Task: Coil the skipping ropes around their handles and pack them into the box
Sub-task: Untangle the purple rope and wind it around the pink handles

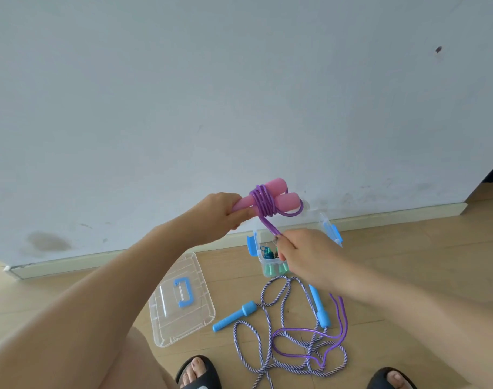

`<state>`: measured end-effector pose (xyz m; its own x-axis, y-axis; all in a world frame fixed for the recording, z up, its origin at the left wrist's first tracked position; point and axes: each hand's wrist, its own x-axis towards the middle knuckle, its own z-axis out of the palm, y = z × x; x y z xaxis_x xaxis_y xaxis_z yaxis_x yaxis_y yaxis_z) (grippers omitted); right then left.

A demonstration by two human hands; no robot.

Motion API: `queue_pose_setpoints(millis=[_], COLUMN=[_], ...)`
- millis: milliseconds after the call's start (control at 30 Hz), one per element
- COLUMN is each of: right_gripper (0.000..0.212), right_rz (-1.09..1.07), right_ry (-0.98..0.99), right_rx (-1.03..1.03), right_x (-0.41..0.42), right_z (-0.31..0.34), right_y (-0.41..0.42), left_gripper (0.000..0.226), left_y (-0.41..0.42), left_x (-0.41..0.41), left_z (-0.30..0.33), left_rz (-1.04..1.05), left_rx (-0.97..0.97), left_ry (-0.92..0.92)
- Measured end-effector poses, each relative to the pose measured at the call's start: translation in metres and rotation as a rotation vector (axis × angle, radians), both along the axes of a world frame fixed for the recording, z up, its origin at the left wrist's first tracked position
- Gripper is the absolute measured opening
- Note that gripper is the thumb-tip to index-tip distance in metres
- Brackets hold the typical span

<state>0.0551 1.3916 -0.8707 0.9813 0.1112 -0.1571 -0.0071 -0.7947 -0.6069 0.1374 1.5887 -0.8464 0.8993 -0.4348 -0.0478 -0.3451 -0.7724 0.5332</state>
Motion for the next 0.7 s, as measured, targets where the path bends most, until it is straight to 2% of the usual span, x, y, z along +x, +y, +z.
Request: queue_pose_setpoints(millis=[167, 300, 367, 467, 500, 567, 700], right_gripper=[0.042, 0.046, 0.047, 0.047, 0.048, 0.049, 0.046], right_rz=[0.079, 0.083, 0.107, 0.086, 0.069, 0.047, 0.079], right_ry=[-0.115, -0.204, -0.21, -0.171, -0.166, -0.183, -0.24], right_rx=[-0.158, -0.131, -0.131, -0.086, -0.062, -0.024, -0.03], right_x=[-0.01, -0.01, -0.011, -0.011, -0.011, -0.008, -0.001], right_z=[0.018, 0.032, 0.031, 0.029, 0.029, 0.031, 0.039], right_y=[0.009, 0.01, 0.015, 0.016, 0.014, 0.012, 0.009], left_gripper=[0.043, 0.041, 0.042, 0.043, 0.042, 0.042, 0.042], left_y=[0.004, -0.003, -0.011, -0.013, -0.01, -0.007, -0.014], left_x=[0.007, 0.006, 0.006, 0.008, 0.008, 0.007, 0.0], left_z=[-0.009, -0.013, -0.014, -0.013, -0.012, -0.013, -0.016], left_rz=[0.011, 0.039, 0.077, 0.17, 0.177, 0.16, 0.017], left_rx=[0.149, 0.159, 0.099, -0.087, -0.102, -0.051, 0.177], left_ry=[-0.111, -0.16, -0.11, 0.099, 0.118, 0.07, -0.128])
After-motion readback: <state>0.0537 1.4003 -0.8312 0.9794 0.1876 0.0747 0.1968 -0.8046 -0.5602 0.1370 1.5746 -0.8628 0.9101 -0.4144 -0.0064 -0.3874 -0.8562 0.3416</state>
